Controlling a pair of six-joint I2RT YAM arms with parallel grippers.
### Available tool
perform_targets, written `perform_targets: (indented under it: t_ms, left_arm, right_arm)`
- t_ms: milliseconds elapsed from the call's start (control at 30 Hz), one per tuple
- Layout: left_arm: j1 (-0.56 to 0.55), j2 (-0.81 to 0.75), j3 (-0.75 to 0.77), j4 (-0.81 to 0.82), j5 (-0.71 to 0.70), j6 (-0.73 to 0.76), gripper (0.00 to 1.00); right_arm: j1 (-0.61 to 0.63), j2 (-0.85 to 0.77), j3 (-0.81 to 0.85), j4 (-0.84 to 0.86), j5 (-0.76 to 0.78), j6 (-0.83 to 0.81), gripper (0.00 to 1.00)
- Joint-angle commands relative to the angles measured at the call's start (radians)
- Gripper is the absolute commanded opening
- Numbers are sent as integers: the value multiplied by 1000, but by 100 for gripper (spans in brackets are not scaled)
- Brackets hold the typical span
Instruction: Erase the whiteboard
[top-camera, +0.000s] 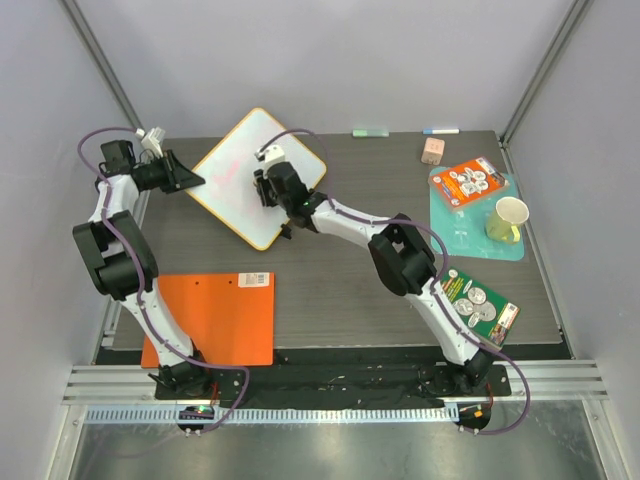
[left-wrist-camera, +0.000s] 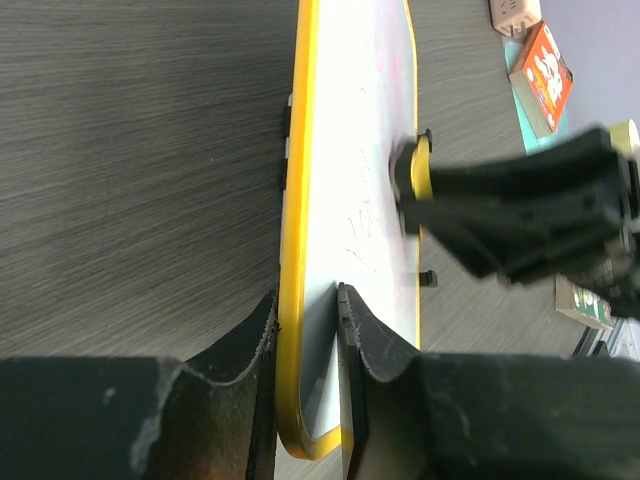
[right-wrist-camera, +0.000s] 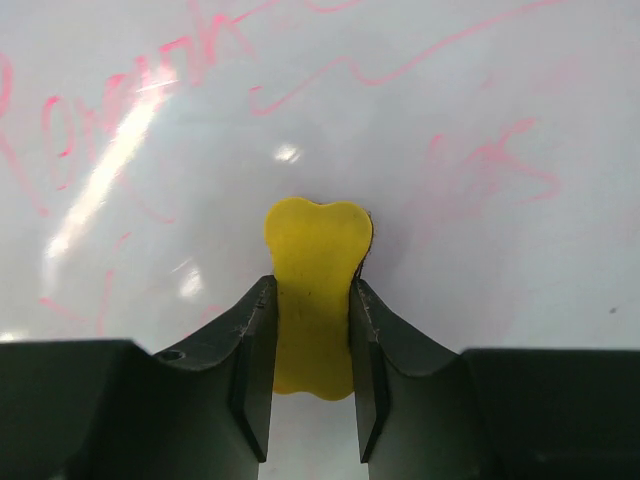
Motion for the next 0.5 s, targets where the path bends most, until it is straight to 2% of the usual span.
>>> perform_targets:
  t_ms: [0, 300, 467]
  left_arm:
    - [-41, -52, -19, 15, -48, 85, 0]
    - [-41, -70, -28, 24, -39, 70, 0]
    - [-41, -76, -32, 29, -31, 59, 0]
  right_arm:
    - [75, -16, -88, -145, -86, 16, 1]
    - [150, -16, -125, -154, -33, 35, 1]
    - [194, 22, -72, -148, 7, 10, 1]
